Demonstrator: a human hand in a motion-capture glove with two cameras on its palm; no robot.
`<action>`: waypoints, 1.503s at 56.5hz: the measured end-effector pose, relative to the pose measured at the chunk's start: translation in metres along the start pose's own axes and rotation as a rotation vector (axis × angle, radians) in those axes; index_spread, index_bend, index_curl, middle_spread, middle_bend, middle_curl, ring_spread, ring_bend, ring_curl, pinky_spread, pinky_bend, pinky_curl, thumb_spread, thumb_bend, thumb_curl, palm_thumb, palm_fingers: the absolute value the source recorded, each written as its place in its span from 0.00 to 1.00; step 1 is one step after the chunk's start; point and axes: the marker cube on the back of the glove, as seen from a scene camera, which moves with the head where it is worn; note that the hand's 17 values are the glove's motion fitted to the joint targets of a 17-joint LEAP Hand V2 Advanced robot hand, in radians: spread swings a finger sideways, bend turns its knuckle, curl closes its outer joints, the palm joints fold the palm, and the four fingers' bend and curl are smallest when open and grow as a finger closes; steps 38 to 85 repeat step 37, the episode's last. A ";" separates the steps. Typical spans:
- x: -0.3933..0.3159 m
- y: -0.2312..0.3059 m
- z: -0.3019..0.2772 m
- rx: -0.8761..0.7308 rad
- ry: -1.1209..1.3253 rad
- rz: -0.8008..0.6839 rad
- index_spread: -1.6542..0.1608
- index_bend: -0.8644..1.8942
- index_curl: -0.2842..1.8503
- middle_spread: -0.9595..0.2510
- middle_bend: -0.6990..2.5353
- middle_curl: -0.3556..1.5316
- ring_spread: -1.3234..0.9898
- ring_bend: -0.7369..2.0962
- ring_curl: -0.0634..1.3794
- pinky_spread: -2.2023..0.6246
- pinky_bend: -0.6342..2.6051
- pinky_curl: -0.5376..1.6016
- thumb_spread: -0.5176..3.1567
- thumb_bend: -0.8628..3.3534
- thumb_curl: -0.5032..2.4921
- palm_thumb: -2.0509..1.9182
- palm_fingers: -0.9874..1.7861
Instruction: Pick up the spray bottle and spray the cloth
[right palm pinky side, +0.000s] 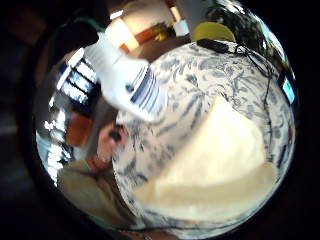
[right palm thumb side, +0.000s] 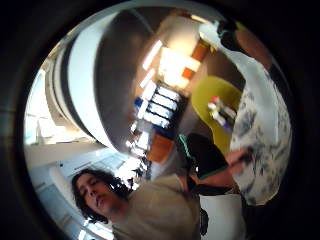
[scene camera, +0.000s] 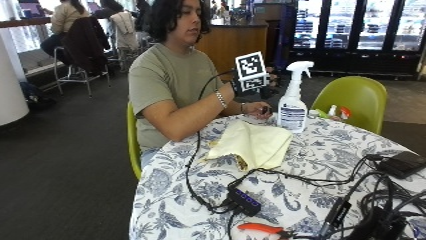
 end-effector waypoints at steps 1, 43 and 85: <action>-0.002 0.005 -0.002 -0.046 0.024 0.010 0.72 0.36 0.32 0.76 0.29 0.40 0.54 0.41 0.30 0.83 0.31 0.42 0.42 0.20 0.35 0.68 0.54; -0.007 0.059 -0.071 -0.300 0.668 0.278 0.66 0.38 0.29 0.75 0.26 0.34 0.53 0.33 0.25 0.85 0.29 0.41 0.44 0.20 0.30 0.68 0.42; -0.007 0.059 -0.071 -0.300 0.668 0.278 0.66 0.38 0.29 0.75 0.26 0.34 0.53 0.33 0.25 0.85 0.29 0.41 0.44 0.20 0.30 0.68 0.42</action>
